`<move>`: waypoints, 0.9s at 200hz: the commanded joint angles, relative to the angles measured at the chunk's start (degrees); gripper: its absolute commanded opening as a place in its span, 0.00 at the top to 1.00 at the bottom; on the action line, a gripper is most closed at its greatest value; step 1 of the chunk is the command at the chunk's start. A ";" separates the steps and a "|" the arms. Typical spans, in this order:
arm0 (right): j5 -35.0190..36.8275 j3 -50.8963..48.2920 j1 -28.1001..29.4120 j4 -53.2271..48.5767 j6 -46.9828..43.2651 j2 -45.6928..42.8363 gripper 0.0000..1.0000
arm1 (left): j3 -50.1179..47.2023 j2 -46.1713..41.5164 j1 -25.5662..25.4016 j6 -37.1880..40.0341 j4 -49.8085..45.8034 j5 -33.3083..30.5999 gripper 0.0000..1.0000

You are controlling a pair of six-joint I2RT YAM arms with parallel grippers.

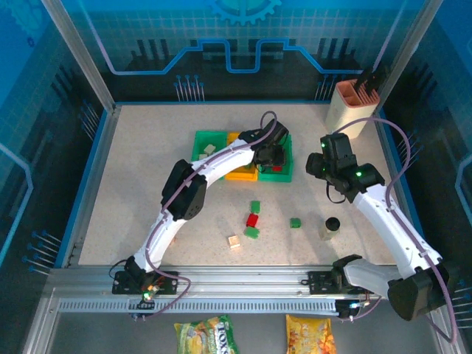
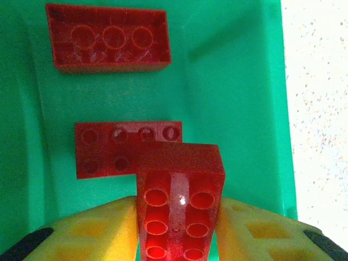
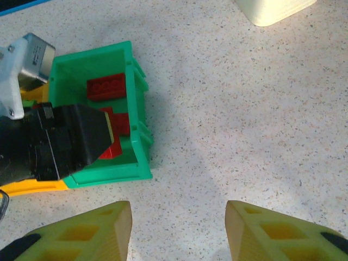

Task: Sort the legos into containers by color
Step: Place the lego in the container.

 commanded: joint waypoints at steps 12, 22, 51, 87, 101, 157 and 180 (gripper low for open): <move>0.37 -0.41 -0.84 -1.59 0.36 -1.21 0.51 | 3.22 2.71 0.64 -1.38 1.48 1.27 0.55; 0.49 -0.24 -0.84 -1.69 0.45 -1.34 0.51 | 3.01 2.82 0.59 -1.56 1.79 2.43 0.54; 0.60 0.37 -0.85 -1.86 0.49 -1.69 0.51 | 0.68 0.75 0.44 -2.04 3.07 3.70 0.52; 0.68 0.62 -0.84 -1.94 0.27 -1.70 0.51 | -2.78 -4.05 0.25 -0.93 3.63 3.54 0.52; 0.61 0.58 -0.84 -1.94 0.36 -1.61 0.51 | -3.58 -5.72 0.12 0.19 2.63 3.10 0.52; 0.22 0.84 -0.84 -1.74 0.27 -0.83 0.51 | -7.71 -12.22 -1.74 4.97 -5.45 0.24 0.52; -0.17 1.19 -0.84 -1.73 0.10 -0.26 0.51 | -10.65 -14.59 -3.19 6.12 -9.20 -0.99 0.52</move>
